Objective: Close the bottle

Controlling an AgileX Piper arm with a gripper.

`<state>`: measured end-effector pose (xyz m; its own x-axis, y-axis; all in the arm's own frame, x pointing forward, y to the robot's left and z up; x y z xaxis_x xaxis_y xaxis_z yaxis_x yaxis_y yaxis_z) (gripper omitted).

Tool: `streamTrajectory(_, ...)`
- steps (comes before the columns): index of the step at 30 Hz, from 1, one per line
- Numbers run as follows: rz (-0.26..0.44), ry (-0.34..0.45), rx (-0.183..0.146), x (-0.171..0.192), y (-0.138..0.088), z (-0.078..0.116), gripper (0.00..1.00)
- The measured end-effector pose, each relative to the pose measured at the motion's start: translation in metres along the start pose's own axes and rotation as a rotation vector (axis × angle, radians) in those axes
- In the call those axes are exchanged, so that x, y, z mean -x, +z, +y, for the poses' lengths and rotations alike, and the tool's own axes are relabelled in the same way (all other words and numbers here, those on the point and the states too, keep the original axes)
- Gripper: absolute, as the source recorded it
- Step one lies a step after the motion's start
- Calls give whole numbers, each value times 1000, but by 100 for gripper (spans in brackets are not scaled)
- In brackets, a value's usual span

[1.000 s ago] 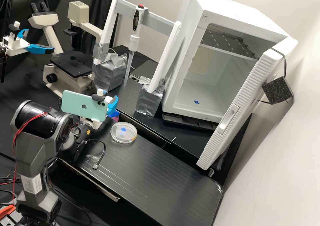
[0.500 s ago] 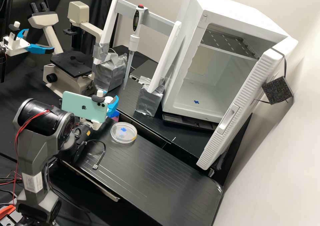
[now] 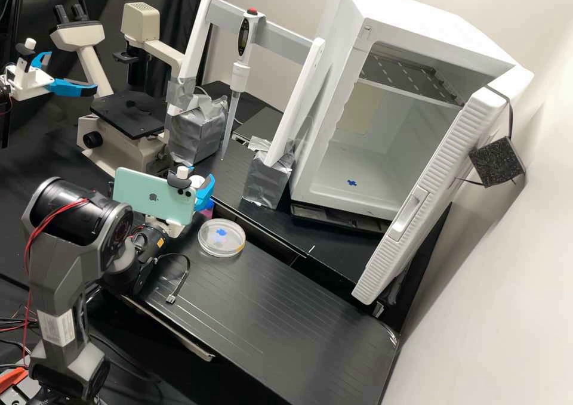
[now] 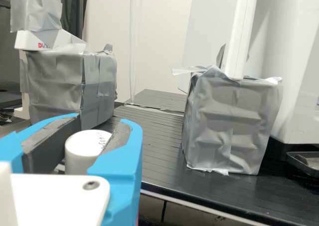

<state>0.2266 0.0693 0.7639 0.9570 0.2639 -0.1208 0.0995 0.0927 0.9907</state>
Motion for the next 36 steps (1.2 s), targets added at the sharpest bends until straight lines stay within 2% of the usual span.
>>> streamTrajectory(5, 0, 0, -3, -1, 0, 0, 0)
streamTrajectory(8, 6, -5, -17, -4, 0, -1, 0)
streamTrajectory(22, 10, -20, -11, -10, 0, -2, 0)
streamTrajectory(23, 10, -20, -11, -10, 0, -2, 100)
streamTrajectory(36, 11, -16, -15, -8, -2, -1, 100)
